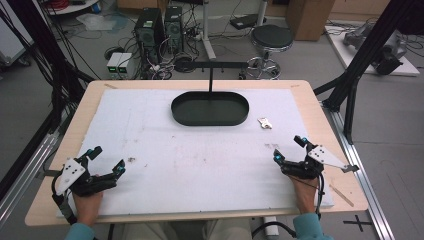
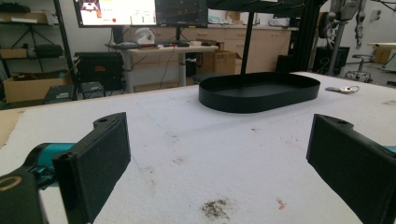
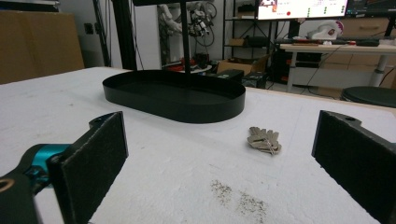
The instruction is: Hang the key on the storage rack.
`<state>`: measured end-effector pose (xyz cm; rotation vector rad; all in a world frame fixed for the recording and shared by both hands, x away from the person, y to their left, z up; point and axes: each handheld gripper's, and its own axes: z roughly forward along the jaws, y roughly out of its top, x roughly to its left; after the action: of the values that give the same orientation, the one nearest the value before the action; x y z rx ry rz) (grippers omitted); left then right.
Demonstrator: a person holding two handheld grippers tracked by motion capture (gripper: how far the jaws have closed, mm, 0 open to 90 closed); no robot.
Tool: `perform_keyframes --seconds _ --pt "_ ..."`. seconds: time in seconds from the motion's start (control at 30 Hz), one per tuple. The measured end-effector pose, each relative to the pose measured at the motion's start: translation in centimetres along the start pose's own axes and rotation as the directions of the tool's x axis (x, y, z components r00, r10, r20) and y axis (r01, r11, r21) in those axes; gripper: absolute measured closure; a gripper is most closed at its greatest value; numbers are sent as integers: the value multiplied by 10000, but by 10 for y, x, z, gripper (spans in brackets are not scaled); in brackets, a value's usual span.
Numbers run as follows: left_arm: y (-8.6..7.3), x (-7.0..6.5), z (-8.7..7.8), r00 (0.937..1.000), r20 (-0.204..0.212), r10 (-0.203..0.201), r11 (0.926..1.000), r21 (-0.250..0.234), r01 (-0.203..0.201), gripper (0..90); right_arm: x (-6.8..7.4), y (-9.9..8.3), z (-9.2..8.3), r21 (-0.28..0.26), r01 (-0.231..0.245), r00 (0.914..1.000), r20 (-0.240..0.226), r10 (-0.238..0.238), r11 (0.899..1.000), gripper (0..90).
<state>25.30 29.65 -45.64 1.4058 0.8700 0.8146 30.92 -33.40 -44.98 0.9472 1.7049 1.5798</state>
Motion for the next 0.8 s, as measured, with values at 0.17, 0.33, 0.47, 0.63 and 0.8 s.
perform_keyframes --seconds 0.17,0.33,0.47,0.63,0.8 --pt "0 0 1 10000 14 74 10000 18 -74 67 0 0 0 12 -49 10000 -7 49 10000 26" --pt "0 0 1 10000 29 56 10000 24 -57 67 0 0 0 -7 -26 10000 28 26 10000 26" --pt "0 0 1 10000 19 87 10000 4 -87 67 0 0 0 -7 -47 10000 11 47 10000 26" --pt "0 0 1 10000 12 69 10000 67 -69 67 0 0 0 -3 -48 10000 35 48 10000 26" --pt "0 0 1 10000 29 74 10000 20 -74 67 -1 3 1 231 -120 9999 32 120 9997 26"
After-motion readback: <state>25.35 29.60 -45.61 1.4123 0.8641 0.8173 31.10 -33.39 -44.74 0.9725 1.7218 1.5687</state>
